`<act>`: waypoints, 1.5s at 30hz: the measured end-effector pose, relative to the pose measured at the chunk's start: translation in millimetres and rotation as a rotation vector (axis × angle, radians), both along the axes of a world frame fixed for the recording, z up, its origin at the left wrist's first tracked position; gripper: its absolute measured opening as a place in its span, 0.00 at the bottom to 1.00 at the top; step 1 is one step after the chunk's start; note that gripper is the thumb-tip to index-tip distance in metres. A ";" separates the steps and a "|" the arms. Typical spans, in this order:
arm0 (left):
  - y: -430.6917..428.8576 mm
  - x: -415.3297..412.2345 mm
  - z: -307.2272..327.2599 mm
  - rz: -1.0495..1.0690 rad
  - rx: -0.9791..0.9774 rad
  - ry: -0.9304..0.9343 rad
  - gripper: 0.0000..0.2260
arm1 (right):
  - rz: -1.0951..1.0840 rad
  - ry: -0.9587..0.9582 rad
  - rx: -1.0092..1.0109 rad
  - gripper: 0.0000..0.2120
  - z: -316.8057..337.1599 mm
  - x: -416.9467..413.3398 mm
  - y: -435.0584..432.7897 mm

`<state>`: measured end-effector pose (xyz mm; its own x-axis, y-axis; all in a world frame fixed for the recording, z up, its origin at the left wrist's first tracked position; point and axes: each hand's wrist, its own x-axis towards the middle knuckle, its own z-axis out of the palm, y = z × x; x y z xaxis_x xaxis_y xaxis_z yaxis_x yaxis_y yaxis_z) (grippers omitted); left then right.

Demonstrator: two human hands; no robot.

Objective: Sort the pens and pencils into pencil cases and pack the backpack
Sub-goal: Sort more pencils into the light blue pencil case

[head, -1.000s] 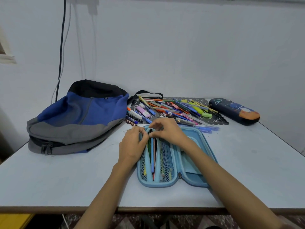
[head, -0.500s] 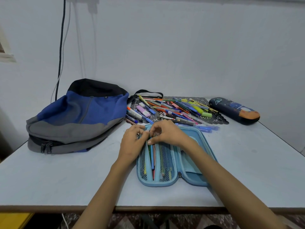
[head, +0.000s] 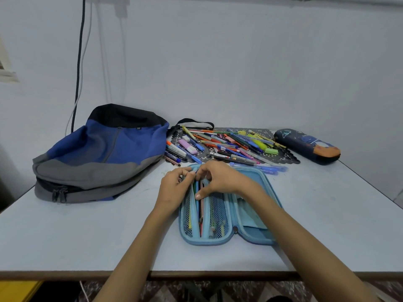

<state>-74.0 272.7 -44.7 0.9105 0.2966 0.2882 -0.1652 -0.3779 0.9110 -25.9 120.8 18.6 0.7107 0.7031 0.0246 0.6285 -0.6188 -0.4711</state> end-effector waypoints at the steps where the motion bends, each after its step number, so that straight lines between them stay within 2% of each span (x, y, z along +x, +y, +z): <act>1: 0.1 0.2 -0.9 -0.006 -0.005 0.002 0.09 | -0.008 -0.025 -0.006 0.24 -0.4 -1.0 1.7; 5: -0.2 -1.4 -1.7 -0.015 -0.011 0.013 0.10 | 0.015 0.000 0.005 0.20 1.4 0.8 -0.4; 8: 0.5 -4.9 -0.5 -0.074 0.016 0.009 0.06 | 0.105 0.027 -0.013 0.12 5.4 2.1 -6.4; 10: 1.7 -6.7 0.1 -0.150 0.045 -0.014 0.09 | 0.149 0.045 -0.016 0.05 7.4 5.4 -13.2; 14: 4.8 -5.3 -1.4 -0.209 0.191 0.041 0.17 | 0.180 0.056 0.019 0.11 6.4 10.7 -24.2; 20: 7.3 -6.9 1.3 -0.261 0.224 0.112 0.13 | 0.159 -0.002 0.213 0.06 -2.9 11.1 -25.8; 26: 6.0 -3.2 -2.0 -0.257 0.315 0.131 0.17 | 0.101 0.051 0.432 0.07 -18.3 15.2 -28.5; 29: 5.5 -0.3 -4.8 -0.231 0.329 0.093 0.19 | 0.096 0.072 0.457 0.08 -17.8 15.8 -27.7; 35: 8.3 1.5 -9.9 -0.298 0.323 0.126 0.13 | 0.102 0.060 0.470 0.07 -18.0 15.9 -27.7; 38: 12.5 1.5 -9.1 -0.385 0.199 0.201 0.16 | 0.105 0.052 0.471 0.07 -19.5 17.2 -27.4; 45: 12.0 -1.2 -4.3 -0.380 0.272 0.209 0.19 | 0.087 0.045 0.472 0.08 -21.5 17.2 -27.6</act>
